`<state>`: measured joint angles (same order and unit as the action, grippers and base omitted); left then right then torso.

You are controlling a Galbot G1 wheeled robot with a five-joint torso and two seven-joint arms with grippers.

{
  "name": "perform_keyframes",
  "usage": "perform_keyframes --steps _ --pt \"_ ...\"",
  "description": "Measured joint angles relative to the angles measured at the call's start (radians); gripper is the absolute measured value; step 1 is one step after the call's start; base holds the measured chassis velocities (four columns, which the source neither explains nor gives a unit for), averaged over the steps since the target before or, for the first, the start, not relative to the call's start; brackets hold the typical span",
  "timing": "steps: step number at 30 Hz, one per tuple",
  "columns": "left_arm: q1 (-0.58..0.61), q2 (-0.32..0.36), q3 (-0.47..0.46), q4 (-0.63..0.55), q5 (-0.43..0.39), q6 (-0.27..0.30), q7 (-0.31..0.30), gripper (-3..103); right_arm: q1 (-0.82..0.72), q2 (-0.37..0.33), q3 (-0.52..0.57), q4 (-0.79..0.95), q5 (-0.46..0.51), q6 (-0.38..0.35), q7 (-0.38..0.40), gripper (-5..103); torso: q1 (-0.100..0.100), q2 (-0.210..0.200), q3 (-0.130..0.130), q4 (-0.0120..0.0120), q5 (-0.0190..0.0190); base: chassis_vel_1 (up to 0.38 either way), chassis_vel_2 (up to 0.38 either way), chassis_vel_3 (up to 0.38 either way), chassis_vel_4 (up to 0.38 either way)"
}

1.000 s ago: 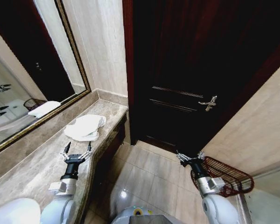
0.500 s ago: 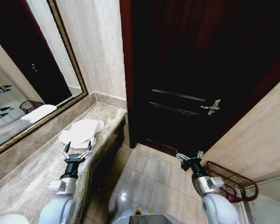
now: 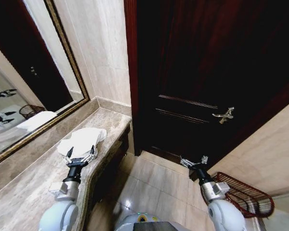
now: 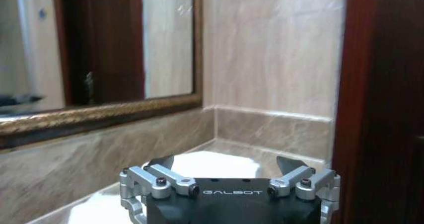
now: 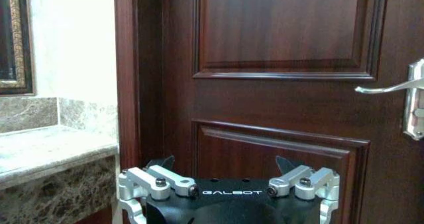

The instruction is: Discard the used towel into the hamper.

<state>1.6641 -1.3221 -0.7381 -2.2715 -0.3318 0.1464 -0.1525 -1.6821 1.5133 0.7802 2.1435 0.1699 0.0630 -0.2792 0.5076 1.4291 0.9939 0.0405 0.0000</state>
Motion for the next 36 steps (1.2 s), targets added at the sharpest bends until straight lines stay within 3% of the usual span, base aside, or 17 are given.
perform_keyframes --steps 2,3,4,7,15,21,25,32,36 --pt "-0.052 0.015 0.000 -0.033 -0.053 0.132 -0.085 100 0.002 -0.001 0.000 -0.004 0.003 0.001 0.005 100 0.000 0.000 0.000 0.0000 0.0000 0.000 0.000 0.000 0.000" --pt "-0.052 0.015 0.000 -0.033 -0.053 0.132 -0.085 100 0.002 -0.001 0.000 -0.004 0.003 0.001 0.005 100 0.000 0.000 0.000 0.0000 0.0000 0.000 0.000 0.000 0.000" --pt "-0.093 0.023 0.000 -0.040 -0.073 0.193 -0.120 100 0.001 -0.001 0.000 -0.005 0.004 0.001 0.008 100 -0.001 0.000 0.000 0.0001 0.0000 0.000 0.000 0.000 0.000" --pt "-0.180 0.046 0.003 -0.024 -0.105 0.280 -0.138 100 -0.002 -0.003 0.001 -0.010 0.006 0.004 0.012 100 -0.001 0.000 0.000 -0.0001 0.0001 0.000 0.000 0.000 0.000" --pt "-0.307 0.100 0.029 0.088 -0.189 0.354 -0.152 100 -0.004 -0.008 0.003 -0.015 0.008 0.008 0.014 100 0.000 0.000 0.000 0.0000 -0.0002 0.000 0.000 0.000 0.000" --pt "-0.376 0.119 0.071 0.130 -0.264 0.470 -0.267 100 -0.001 -0.007 0.005 -0.022 0.005 0.010 0.017 100 0.000 0.000 0.000 -0.0001 -0.0002 0.000 0.000 0.000 0.000" --pt "-0.389 0.127 0.073 0.152 -0.287 0.516 -0.282 100 0.012 0.001 -0.005 -0.026 -0.008 0.009 0.017 100 0.000 0.000 0.000 0.0001 -0.0001 0.000 0.000 0.000 0.000" --pt "-0.451 0.153 0.086 0.249 -0.345 0.531 -0.340 100 0.027 0.009 -0.021 -0.026 -0.030 0.001 0.015 100 0.000 0.000 0.000 0.0000 -0.0003 0.000 0.000 0.000 0.000" --pt "-0.469 0.170 0.097 0.277 -0.366 0.537 -0.343 100 0.029 0.008 -0.023 -0.026 -0.035 0.000 0.014 100 0.000 0.000 0.000 0.0000 0.0000 0.000 0.000 0.000 0.000"
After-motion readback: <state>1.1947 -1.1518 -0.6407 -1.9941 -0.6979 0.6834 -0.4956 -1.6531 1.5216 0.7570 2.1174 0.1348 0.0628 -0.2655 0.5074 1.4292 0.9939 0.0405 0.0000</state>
